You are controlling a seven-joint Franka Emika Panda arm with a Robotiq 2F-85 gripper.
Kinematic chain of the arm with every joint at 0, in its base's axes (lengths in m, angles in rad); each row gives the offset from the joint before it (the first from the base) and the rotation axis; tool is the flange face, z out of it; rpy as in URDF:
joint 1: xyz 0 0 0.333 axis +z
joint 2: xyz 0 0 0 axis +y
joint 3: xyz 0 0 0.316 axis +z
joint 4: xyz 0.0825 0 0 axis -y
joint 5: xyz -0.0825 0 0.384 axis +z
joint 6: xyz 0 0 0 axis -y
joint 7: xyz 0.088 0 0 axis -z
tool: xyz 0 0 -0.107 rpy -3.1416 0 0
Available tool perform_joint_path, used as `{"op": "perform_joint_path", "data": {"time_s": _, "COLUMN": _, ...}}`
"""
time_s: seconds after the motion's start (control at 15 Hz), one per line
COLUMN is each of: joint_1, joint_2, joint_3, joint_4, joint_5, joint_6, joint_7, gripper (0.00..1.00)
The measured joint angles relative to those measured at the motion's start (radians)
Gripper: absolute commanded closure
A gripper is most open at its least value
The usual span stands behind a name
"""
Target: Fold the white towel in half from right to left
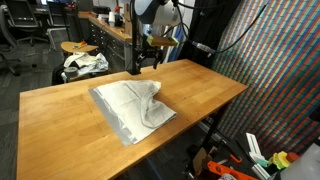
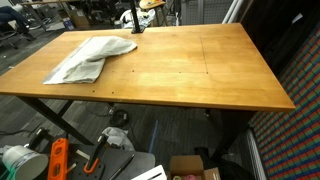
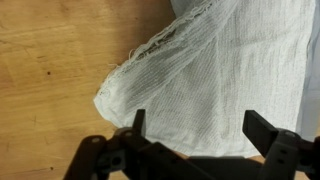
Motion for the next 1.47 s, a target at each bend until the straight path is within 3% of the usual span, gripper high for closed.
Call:
{"op": "perform_joint_path", "data": {"time_s": 0.53, "joint_1": -0.08, "joint_2": 0.171, "joint_3": -0.004, "joint_4": 0.118, "joint_5": 0.037, "joint_6": -0.041, "joint_7": -0.137, "gripper": 0.0}}
{"op": "perform_joint_path", "data": {"time_s": 1.47, "joint_1": -0.109, "joint_2": 0.287, "joint_3": -0.014, "joint_4": 0.206, "joint_5": 0.04, "joint_6": -0.041, "joint_7": -0.145, "gripper": 0.0}}
